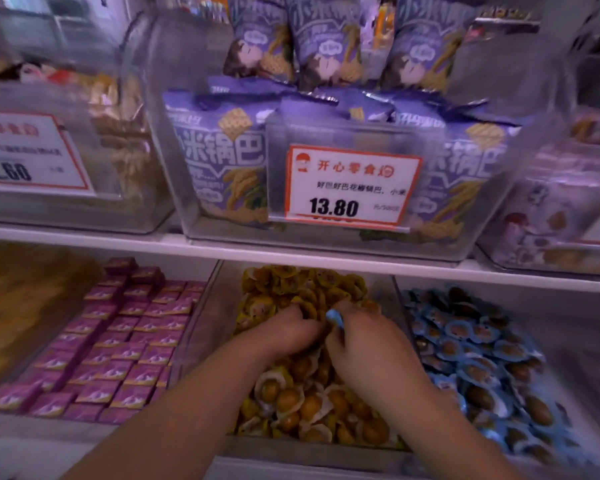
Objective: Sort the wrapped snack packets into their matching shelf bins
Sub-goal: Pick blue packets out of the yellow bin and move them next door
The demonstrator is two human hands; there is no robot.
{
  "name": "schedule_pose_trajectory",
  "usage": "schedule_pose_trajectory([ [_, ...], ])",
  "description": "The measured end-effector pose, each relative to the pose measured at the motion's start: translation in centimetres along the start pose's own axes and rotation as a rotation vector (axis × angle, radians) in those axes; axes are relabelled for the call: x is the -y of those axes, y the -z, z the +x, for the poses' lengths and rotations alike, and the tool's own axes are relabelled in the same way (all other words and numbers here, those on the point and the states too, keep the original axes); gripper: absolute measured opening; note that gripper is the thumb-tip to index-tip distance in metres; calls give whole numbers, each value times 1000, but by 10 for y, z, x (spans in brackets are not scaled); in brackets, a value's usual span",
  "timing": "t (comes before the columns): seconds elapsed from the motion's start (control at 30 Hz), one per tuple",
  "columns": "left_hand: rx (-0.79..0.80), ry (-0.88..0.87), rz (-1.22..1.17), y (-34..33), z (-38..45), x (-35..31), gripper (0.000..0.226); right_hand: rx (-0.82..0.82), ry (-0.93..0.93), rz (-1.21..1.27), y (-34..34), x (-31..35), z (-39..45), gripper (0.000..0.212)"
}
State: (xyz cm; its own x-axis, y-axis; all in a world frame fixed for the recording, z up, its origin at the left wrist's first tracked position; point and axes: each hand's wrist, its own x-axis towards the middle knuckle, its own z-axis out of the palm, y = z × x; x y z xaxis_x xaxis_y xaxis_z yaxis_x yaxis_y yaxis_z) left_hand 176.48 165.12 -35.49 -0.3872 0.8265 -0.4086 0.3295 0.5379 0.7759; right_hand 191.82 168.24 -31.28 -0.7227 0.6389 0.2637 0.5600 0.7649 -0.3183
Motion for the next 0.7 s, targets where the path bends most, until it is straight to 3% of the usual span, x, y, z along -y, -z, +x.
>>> schedule_pose_trajectory([
  [0.1,-71,92,-257,-5,16,-9,30,-97,-71,190,11,1,7,18],
  [0.17,-98,114,-355,-8,19,-10,48,-164,-43,203,19,-2,8,18],
  [0.27,-136,142,-445,-9,18,-11,69,-200,64,27,26,-10,3,23],
  [0.4,59,156,-527,-4,16,-9,40,-242,69,153,32,-37,-2,25],
  [0.5,197,-2,-513,-2,6,-11,31,-274,69,284,31,-46,-4,25],
  [0.6,148,-232,-341,0,-19,-24,22,-267,84,326,30,-48,-6,26],
  [0.7,157,-332,-200,16,-58,-19,30,-223,82,328,34,-47,-8,26],
])
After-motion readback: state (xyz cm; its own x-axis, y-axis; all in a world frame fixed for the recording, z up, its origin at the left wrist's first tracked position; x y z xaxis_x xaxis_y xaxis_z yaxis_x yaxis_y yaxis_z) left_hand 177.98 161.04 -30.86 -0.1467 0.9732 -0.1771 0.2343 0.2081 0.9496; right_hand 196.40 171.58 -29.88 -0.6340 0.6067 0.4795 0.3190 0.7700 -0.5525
